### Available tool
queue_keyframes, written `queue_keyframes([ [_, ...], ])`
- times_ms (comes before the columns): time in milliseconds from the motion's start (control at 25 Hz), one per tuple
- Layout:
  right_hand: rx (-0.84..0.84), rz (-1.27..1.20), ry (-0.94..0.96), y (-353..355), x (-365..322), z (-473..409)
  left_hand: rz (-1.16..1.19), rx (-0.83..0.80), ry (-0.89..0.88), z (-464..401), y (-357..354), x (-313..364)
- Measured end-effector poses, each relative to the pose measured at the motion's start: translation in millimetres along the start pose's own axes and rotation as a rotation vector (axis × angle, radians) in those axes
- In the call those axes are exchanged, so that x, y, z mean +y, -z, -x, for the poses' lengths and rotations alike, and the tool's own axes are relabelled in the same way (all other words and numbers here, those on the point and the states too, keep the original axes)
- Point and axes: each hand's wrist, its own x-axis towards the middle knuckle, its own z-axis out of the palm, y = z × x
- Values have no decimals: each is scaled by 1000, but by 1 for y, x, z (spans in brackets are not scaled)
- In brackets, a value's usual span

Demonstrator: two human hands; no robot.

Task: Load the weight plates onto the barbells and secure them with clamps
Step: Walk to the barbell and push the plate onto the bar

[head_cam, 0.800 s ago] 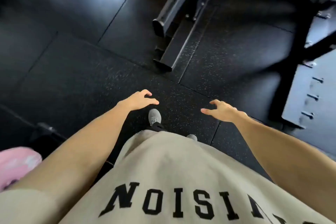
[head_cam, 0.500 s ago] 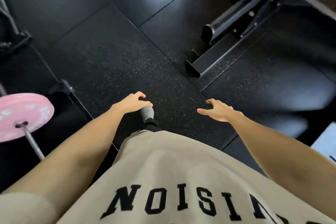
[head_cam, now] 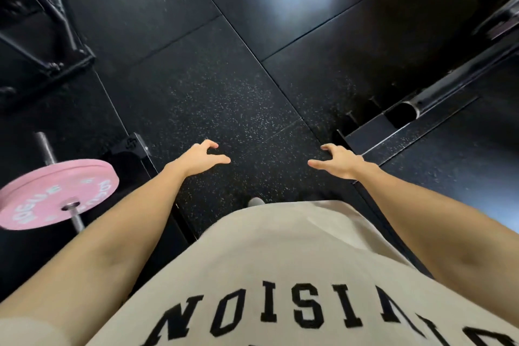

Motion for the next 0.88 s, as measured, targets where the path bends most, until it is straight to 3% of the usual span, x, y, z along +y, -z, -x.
queue_keyframes([
  [880, 13, 23, 59, 416, -204, -399, 87, 87, -57, -357, 363, 298],
])
